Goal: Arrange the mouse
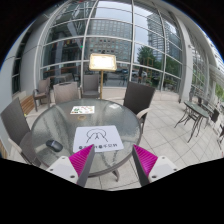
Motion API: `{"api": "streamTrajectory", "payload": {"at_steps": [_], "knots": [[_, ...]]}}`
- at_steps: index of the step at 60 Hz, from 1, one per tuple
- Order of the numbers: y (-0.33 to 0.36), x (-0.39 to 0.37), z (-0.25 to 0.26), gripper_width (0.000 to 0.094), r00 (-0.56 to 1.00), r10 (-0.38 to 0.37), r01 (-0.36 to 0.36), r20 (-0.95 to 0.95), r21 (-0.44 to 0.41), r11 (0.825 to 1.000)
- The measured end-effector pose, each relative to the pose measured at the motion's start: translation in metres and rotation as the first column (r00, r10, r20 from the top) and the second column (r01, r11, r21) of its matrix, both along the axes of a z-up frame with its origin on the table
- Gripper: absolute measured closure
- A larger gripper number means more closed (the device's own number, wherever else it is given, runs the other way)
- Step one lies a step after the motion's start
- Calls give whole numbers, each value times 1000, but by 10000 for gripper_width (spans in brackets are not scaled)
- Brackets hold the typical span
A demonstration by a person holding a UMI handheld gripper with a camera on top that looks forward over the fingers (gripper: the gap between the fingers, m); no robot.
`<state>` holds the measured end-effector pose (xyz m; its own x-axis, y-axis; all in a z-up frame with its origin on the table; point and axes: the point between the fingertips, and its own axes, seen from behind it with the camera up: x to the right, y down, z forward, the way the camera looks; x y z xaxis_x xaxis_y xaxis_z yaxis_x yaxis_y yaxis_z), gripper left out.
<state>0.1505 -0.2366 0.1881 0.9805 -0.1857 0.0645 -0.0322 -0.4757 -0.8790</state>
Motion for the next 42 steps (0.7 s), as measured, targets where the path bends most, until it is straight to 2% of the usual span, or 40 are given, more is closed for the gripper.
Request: {"api": "streamTrajectory", "payload": {"at_steps": [5, 6, 8, 13, 14, 16, 17, 19, 23, 31, 42], "knots": [[-9, -20, -22, 187, 998, 54, -55, -20, -52, 997], [-4, -34, -47, 187, 998, 65, -66, -24, -58, 996], [-6, -48, -65, 189, 996, 87, -90, -32, -82, 993], [-17, -79, -93, 189, 988, 143, -150, -50, -172, 974], [-13, -94, -114, 189, 987, 150, -157, -51, -181, 971], [-17, -105, -118, 188, 982, 177, -187, -63, -218, 958], [-12, -119, -137, 187, 980, 186, -196, -67, -220, 956], [-8, -133, -138, 179, 975, 207, -221, -85, -240, 945], [-1, -172, -165, 177, 965, 238, -259, -112, -254, 932], [31, -215, -178, 172, 946, 300, -323, -121, -292, 900], [97, -261, -191, 172, 935, 334, -354, -116, -303, 885]]}}
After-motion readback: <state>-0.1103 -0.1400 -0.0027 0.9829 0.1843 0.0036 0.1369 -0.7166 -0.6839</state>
